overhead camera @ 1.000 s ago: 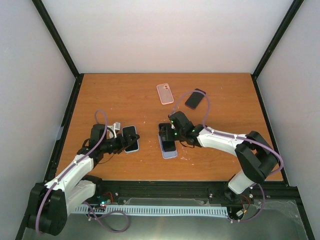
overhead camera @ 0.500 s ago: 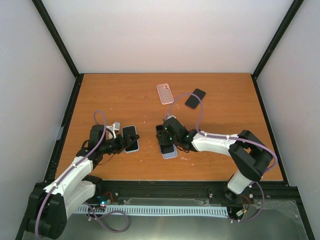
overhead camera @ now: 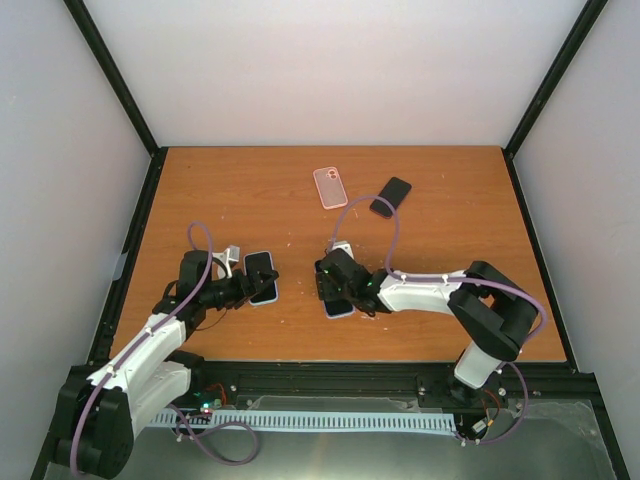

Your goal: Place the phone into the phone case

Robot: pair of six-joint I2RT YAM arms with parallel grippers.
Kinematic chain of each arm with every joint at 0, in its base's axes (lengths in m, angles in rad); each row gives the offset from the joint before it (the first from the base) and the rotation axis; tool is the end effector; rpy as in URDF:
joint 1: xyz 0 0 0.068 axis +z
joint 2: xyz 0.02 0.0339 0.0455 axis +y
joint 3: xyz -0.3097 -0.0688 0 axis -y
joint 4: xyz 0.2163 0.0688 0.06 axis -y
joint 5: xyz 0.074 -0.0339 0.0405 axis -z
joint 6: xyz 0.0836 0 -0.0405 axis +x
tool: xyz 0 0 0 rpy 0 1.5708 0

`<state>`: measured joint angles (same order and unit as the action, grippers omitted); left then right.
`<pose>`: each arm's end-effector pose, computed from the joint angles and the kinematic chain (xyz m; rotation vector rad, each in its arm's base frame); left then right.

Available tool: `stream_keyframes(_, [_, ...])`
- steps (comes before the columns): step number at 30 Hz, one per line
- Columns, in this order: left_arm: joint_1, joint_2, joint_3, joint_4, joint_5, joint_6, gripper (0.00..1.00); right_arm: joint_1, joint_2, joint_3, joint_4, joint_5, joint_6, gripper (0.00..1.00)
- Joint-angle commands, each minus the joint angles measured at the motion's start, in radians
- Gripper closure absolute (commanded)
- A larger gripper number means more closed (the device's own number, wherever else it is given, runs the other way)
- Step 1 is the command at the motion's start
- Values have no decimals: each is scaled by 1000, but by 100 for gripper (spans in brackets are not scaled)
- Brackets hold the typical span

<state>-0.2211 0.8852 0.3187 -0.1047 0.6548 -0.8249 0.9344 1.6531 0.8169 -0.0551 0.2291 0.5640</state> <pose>0.1337 -0.0822 0.2005 -0.3334 2.3767 -1.2680 0.2130 0.2562 0.1810 -0.3557 2.4432 0.3860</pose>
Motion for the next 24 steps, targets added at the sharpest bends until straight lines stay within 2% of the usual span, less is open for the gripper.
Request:
stream_keyframes(1, [-7,-17,2,1,2,-11,1,24,-4,-23,36,63,12,49])
stream_keyframes(13, [-6,-17,-3,4,5,-17,2,52,24,-53,21,98,78,49])
stream_keyframes(24, [-7,-19,1,2,12,-20,1,66,44,-29,-33,99,108,37])
